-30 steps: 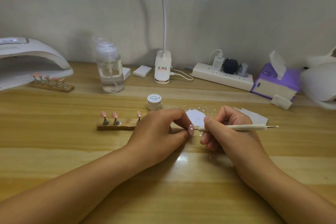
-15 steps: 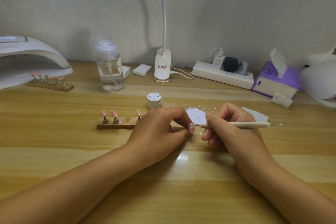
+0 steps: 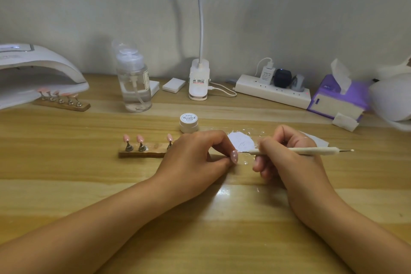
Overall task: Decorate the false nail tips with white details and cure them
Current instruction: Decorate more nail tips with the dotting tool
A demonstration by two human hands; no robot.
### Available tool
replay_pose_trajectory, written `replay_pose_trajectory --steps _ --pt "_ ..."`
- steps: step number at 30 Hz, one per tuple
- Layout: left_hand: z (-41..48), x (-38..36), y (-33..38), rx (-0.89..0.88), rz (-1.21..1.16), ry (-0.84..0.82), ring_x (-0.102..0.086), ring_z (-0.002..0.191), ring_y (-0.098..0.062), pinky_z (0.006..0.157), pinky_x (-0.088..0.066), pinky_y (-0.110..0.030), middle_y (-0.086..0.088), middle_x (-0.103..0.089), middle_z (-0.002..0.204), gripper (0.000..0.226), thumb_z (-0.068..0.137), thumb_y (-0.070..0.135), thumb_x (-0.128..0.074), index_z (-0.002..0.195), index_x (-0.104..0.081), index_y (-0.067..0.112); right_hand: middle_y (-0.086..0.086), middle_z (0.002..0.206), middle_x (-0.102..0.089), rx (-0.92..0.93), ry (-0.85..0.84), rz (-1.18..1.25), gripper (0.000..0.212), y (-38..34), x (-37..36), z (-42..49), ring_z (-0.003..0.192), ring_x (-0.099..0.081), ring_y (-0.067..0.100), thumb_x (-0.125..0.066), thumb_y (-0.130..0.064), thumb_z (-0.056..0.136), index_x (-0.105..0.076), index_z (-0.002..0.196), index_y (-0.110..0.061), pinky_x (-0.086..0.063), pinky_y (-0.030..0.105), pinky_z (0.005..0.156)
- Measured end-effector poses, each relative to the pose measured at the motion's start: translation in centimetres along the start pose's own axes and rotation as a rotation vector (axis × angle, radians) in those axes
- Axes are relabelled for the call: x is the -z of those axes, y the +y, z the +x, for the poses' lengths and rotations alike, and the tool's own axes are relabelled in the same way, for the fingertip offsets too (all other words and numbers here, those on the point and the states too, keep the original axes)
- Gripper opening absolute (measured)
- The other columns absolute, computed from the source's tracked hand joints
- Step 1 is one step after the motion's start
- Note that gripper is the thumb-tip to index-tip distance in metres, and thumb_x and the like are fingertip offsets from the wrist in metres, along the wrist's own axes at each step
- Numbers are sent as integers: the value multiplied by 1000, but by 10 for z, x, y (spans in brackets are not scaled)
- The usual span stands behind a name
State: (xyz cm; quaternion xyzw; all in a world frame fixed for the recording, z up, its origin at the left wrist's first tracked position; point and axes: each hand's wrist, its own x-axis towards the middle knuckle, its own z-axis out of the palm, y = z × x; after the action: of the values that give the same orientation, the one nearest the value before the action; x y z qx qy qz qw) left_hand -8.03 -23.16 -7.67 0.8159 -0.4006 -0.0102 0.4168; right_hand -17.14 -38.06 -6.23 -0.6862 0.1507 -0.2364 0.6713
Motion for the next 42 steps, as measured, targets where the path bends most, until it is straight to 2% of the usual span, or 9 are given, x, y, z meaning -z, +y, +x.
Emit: replay_pose_trajectory --steps 6,8,11,18,22,25,31,37,42 --pt "0 0 -1 3 -11 -9 -54 52 5 59 -30 -20 30 -68 85 19 84 21 -70 76 -66 38 4 37 -43 -8 19 82 15 -2 3 1 31 -36 10 -54 -15 65 -42 59 -10 -27 15 34" --pt "0 0 0 -4 -16 -9 -53 51 5 55 -30 -13 29 -68 85 20 84 20 -71 75 -65 38 4 37 -45 -15 9 43 13 -2 2 2 33 -37 10 -54 -16 64 -43 59 -12 -28 15 35" --pt "0 1 0 -12 -4 -10 -53 51 5 54 -28 -14 28 -68 85 20 84 21 -70 75 -65 39 8 42 -54 -28 -19 -60 18 0 0 1 36 -42 11 -56 -19 63 -43 50 -21 -34 16 37" --pt "0 1 -1 -22 6 -13 -53 53 3 54 -30 -14 27 -67 85 17 82 23 -68 77 -65 39 12 48 -62 -26 -58 -126 15 4 -1 1 40 -47 12 -59 -20 62 -48 52 -19 -39 19 40" --pt "0 1 -1 -19 7 -3 -53 52 5 54 -31 -13 27 -68 85 20 83 22 -70 75 -64 40 13 49 -63 -18 -60 -110 23 4 -1 2 40 -48 12 -63 -15 69 -49 52 -20 -40 19 40" --pt "0 1 0 -15 6 -5 -53 52 5 54 -31 -13 27 -68 84 20 83 22 -70 75 -65 39 13 50 -64 -20 -73 -114 16 2 -1 1 40 -49 12 -61 -18 65 -50 53 -19 -40 19 40" --pt "0 0 -1 -5 4 -11 -52 50 3 54 -27 -15 27 -67 84 19 84 21 -70 77 -66 38 14 50 -63 -10 -68 -117 36 3 0 1 39 -47 13 -60 -1 80 -47 52 -19 -38 19 40" --pt "0 0 -1 -4 -4 -13 -52 50 3 54 -29 -15 27 -68 85 17 84 21 -70 78 -67 36 15 48 -61 -13 -41 -73 36 1 -1 1 38 -45 12 -60 0 80 -45 52 -18 -38 18 38" --pt "0 1 -1 -3 5 -14 -52 50 2 54 -27 -16 28 -67 84 17 84 20 -70 78 -67 36 14 49 -62 -18 -58 -87 27 1 -2 0 39 -46 13 -64 -10 71 -47 52 -19 -38 20 40"
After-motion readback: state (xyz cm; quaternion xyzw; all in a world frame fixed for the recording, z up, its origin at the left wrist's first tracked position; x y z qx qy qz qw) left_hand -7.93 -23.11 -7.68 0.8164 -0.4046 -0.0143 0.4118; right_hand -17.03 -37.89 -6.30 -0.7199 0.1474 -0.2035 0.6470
